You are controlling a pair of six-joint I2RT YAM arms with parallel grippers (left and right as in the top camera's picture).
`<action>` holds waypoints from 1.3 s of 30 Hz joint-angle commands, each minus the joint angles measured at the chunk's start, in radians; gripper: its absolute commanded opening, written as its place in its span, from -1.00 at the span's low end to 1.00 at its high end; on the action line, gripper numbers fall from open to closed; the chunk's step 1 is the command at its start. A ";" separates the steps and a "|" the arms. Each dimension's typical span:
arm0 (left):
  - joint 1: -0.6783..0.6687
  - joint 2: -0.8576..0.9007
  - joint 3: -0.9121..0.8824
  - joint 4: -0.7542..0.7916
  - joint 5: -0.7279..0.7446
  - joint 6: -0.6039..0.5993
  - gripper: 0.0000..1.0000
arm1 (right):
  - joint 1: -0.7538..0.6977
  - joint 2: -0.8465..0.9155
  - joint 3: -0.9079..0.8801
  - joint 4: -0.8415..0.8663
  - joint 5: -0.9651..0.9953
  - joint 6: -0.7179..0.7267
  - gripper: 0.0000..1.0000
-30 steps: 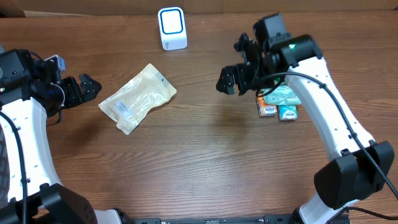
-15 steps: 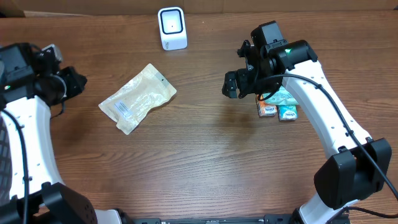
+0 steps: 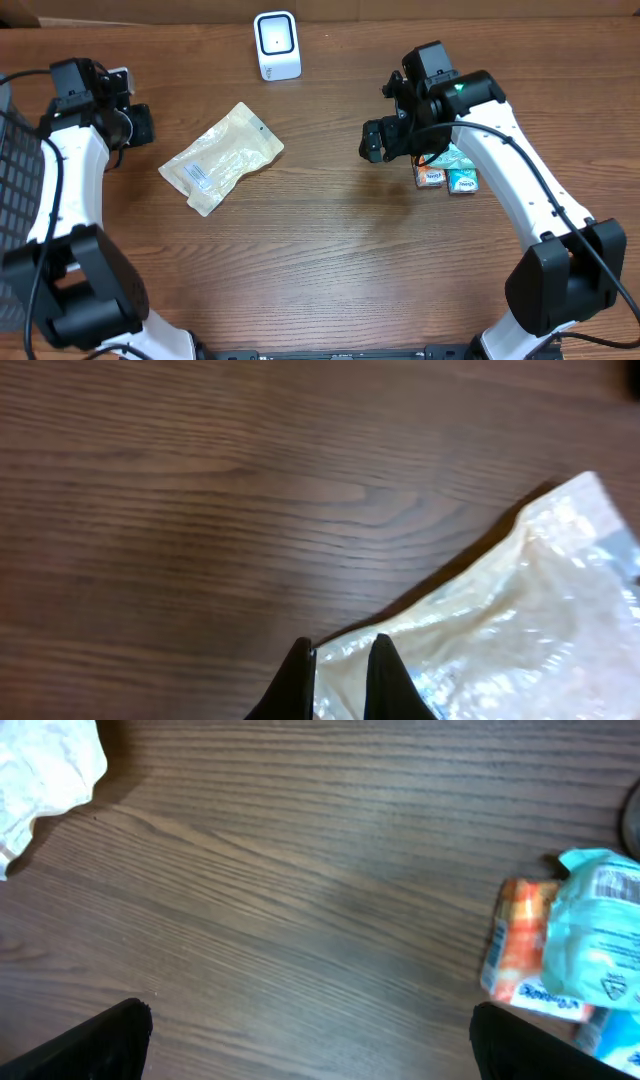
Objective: Scan the item barcode
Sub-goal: 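Raise the right gripper and move both grippers toward the snack bag, then grasp the snack bag edges with left and right grippers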
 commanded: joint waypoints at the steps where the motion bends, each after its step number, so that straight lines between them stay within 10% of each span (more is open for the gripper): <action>1: -0.003 0.071 0.002 0.017 -0.014 0.071 -0.92 | -0.001 0.004 -0.040 0.022 -0.022 0.003 1.00; 39: -0.298 0.227 0.035 -0.243 0.127 -0.079 -0.91 | -0.001 0.016 -0.100 0.138 -0.229 0.031 1.00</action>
